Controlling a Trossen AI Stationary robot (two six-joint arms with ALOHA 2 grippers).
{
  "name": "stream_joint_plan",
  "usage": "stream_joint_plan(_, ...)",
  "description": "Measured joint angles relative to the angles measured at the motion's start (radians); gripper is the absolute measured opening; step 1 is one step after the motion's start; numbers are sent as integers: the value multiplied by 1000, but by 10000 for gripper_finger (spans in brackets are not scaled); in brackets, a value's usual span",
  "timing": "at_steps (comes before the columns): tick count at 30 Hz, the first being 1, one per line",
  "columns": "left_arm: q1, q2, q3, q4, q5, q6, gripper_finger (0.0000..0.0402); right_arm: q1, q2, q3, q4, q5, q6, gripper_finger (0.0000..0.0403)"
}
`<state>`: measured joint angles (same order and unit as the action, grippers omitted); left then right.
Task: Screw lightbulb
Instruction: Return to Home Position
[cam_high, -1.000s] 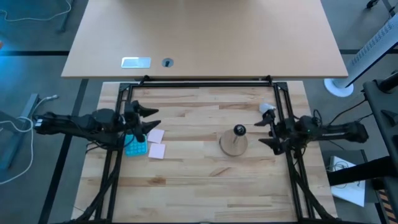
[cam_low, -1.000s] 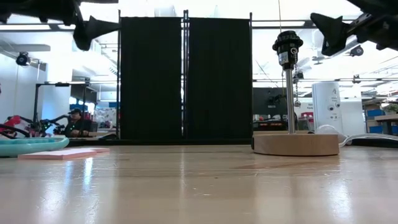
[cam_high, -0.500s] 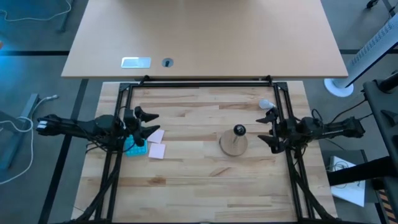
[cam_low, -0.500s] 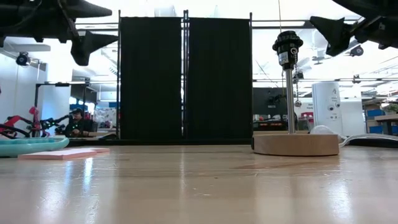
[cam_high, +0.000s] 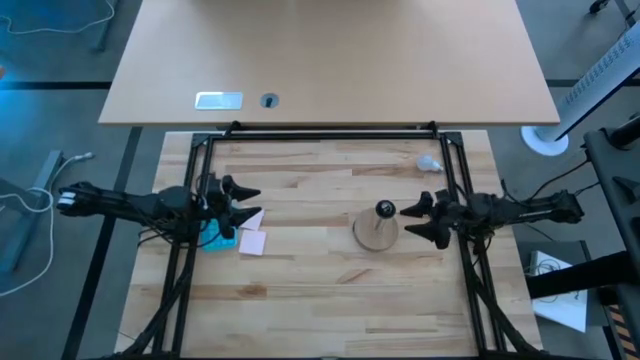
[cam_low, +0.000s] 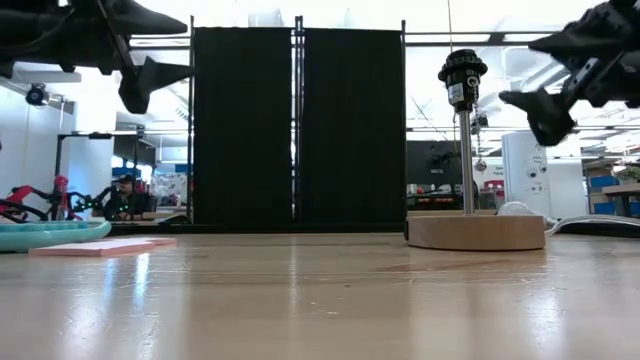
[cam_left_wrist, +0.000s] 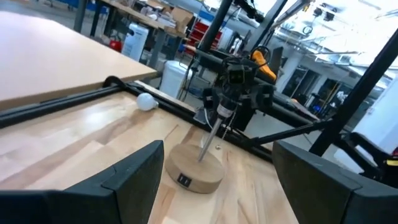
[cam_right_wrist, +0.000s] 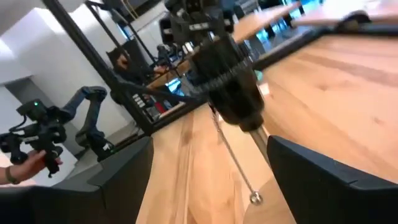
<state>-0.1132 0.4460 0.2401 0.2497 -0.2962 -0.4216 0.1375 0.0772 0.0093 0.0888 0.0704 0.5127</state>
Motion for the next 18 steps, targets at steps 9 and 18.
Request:
stream_joint_plan(9, 5, 28, -1, 129, -59, 58, 291, 0, -25, 1, 201, -231, -439, 309)
stream_joint_plan(18, 7, -147, -81, 142, -54, 97, 291, 0, -76, 0, 153, -284, -437, 309)
